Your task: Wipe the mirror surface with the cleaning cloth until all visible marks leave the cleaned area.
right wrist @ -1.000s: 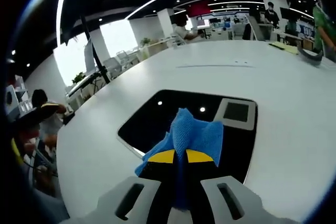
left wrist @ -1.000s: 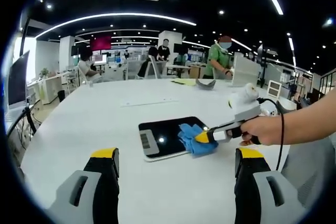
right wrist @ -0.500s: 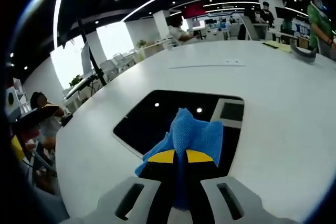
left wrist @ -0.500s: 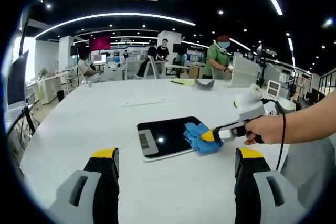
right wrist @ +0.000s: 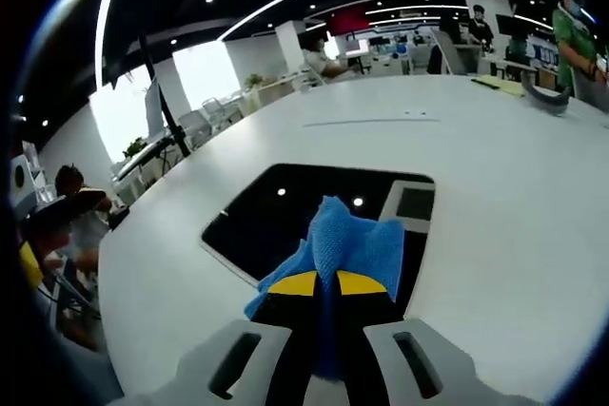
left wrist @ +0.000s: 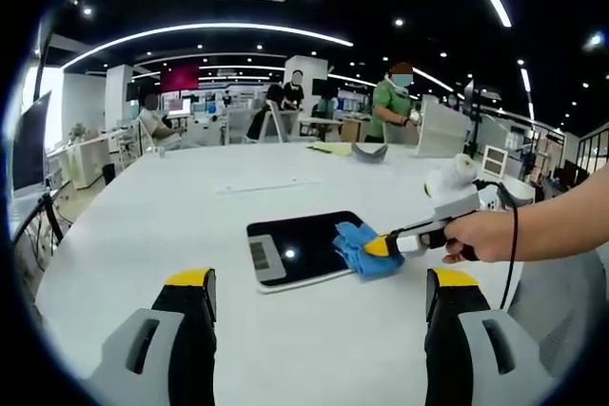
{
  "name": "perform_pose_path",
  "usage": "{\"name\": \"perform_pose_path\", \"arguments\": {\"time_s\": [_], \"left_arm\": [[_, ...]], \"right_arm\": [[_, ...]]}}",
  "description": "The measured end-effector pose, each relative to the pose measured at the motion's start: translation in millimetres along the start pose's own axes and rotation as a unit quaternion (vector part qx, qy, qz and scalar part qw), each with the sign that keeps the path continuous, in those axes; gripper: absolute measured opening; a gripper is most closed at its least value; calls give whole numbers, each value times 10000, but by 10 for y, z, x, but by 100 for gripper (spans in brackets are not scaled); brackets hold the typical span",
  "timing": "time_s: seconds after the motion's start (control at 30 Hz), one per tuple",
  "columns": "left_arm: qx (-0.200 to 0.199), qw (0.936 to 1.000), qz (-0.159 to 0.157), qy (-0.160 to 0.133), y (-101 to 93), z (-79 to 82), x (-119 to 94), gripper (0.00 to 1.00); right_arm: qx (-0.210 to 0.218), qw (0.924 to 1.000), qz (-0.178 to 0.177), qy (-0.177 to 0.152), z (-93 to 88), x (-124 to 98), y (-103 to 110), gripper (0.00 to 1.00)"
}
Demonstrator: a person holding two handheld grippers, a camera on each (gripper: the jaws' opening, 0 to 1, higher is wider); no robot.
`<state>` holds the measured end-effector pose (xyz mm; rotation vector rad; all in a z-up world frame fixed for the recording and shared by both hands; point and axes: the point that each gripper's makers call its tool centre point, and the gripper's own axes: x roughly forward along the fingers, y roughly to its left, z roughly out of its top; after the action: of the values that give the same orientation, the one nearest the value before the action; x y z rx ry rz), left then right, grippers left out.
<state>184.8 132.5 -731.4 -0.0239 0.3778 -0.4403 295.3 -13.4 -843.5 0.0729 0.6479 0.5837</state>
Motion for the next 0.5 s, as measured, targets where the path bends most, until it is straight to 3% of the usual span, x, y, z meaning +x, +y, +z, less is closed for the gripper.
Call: {"name": "perform_pose_path", "arguments": {"time_s": [0.5], "left_arm": [[3,10000,35,7,10,-6,-15,91]], "right_arm": [[37,10000,-15,21,3,1,3,1]]}}
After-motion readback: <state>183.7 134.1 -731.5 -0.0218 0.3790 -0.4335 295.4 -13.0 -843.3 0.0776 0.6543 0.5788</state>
